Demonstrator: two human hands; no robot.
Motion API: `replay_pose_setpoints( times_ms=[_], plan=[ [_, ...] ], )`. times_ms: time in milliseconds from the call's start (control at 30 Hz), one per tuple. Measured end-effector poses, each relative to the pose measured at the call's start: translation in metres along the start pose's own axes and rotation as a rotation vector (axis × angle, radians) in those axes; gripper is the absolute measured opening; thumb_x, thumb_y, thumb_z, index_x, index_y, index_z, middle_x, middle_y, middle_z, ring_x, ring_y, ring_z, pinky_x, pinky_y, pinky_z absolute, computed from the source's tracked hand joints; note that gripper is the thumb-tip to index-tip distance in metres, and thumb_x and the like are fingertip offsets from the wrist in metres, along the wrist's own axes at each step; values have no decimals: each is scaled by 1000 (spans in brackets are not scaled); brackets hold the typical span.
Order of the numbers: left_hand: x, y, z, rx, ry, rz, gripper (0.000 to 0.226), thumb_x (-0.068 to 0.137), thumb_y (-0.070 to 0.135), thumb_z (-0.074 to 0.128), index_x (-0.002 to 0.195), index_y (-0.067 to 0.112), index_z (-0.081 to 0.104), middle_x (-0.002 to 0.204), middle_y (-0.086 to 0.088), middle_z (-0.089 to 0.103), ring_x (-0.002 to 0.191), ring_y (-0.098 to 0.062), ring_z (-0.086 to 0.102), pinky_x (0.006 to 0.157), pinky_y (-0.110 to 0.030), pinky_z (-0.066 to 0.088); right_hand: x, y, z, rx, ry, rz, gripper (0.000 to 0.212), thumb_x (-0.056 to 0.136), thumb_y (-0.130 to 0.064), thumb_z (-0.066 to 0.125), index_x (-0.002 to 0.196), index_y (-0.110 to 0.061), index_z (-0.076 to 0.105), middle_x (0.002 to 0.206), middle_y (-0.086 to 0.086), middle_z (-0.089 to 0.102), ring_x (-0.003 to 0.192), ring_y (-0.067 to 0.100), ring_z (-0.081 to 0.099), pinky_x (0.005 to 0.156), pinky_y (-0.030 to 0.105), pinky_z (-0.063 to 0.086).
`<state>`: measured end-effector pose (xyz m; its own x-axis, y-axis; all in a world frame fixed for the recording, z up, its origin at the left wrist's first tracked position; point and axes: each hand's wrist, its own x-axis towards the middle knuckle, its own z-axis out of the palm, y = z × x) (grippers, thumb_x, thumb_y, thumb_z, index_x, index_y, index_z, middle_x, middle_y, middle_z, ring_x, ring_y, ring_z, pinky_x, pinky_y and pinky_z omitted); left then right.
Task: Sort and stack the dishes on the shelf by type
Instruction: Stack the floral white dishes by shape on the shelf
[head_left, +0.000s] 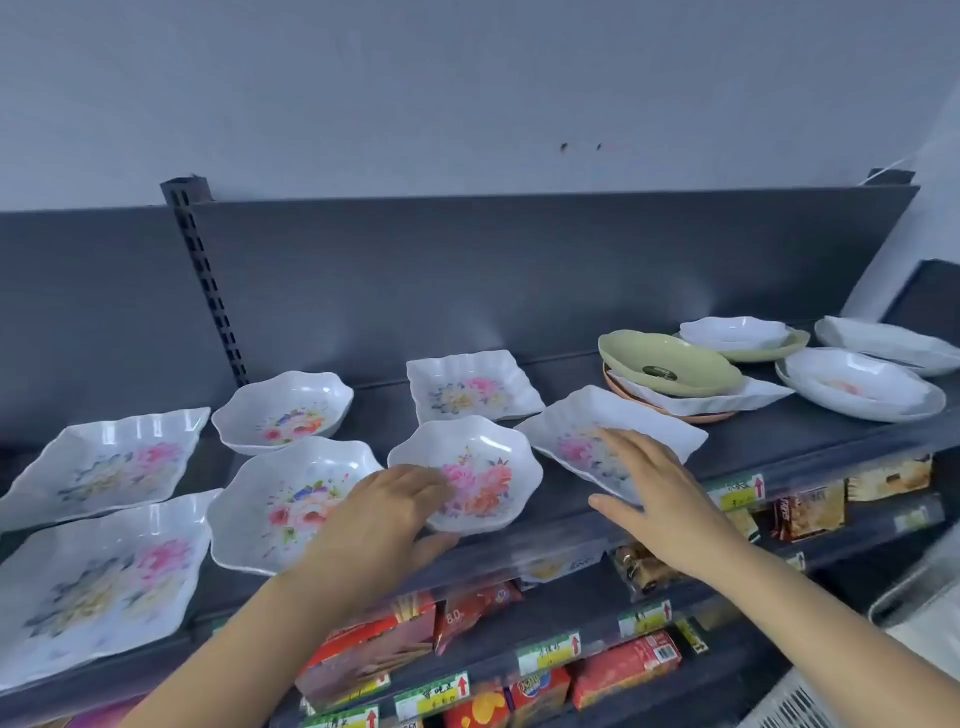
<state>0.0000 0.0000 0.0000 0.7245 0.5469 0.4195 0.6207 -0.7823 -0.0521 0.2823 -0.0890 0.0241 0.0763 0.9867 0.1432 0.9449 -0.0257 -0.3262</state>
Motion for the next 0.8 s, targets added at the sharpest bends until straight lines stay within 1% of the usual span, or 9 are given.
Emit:
replay_pose_setpoints(
  times_ms=[67, 100, 200, 267, 333, 433, 600, 733, 800],
  plan=[
    [6, 5, 3, -25, -2, 1, 40, 64, 47, 64, 94, 22, 75, 92, 7, 74, 83, -13, 70, 70, -25, 58, 2, 2, 0, 42, 18, -11, 71, 93, -44, 52, 151, -25, 15, 155, -10, 20, 142, 8, 17, 112, 23, 19],
    [7, 7, 7, -22, 3, 14, 35, 64, 46, 64, 88, 23, 75, 86, 8, 73, 77, -13, 69, 67, -22, 57, 3, 3, 1, 41, 18, -23, 71, 93, -44, 51, 151, -24, 16, 155, -10, 20, 142, 7, 17, 112, 22, 19],
    [10, 14, 9, -18, -62, 11, 21, 70, 40, 55, 67, 24, 67, 63, 10, 64, 58, -13, 61, 53, -20, 52, 7, -2, 4, 33, -12, -92, 70, 94, -45, 50, 151, -25, 15, 154, -13, 19, 141, 5, 16, 107, 15, 15],
    [10, 20, 8, -13, -64, 27, 13, 69, 34, 61, 61, 25, 64, 58, 10, 60, 53, -13, 58, 48, -18, 47, 12, -5, 1, 40, -25, -122, 69, 94, -46, 49, 150, -27, 15, 153, -15, 19, 139, 2, 17, 102, 11, 13],
    [10, 24, 8, -10, -53, 24, 10, 65, 31, 71, 62, 25, 64, 58, 10, 59, 53, -14, 58, 47, -19, 46, 16, -7, 1, 66, -22, -145, 68, 94, -47, 48, 151, -28, 15, 153, -16, 18, 140, 2, 17, 103, 12, 14],
    [7, 29, 9, -19, -54, -9, 14, 68, 27, 76, 66, 23, 63, 60, 8, 59, 56, -15, 57, 46, -21, 46, 22, -9, 3, 91, -37, -167, 65, 94, -47, 47, 150, -30, 18, 153, -17, 20, 140, 3, 21, 106, 18, 20],
    [2, 38, 7, -10, 23, -70, 17, 70, 19, 73, 61, 20, 58, 57, 8, 56, 54, -14, 53, 45, -22, 44, 36, -11, 2, 214, -47, -110, 57, 95, -43, 48, 146, -25, 30, 150, -10, 33, 135, 9, 34, 107, 25, 30],
    [-3, 40, 6, -60, 93, -123, 9, 74, 16, 68, 66, 18, 65, 61, 6, 62, 58, -16, 56, 49, -26, 49, 44, -13, 2, 262, -70, -101, 56, 94, -43, 49, 144, -23, 36, 148, -9, 37, 134, 10, 37, 107, 28, 32],
    [-5, 41, 4, -81, 128, -138, 12, 79, 18, 61, 70, 15, 67, 63, 4, 63, 61, -17, 57, 51, -28, 50, 48, -15, 0, 332, -79, -74, 54, 93, -41, 53, 142, -22, 41, 142, -6, 45, 123, 9, 46, 103, 28, 38]
  ],
)
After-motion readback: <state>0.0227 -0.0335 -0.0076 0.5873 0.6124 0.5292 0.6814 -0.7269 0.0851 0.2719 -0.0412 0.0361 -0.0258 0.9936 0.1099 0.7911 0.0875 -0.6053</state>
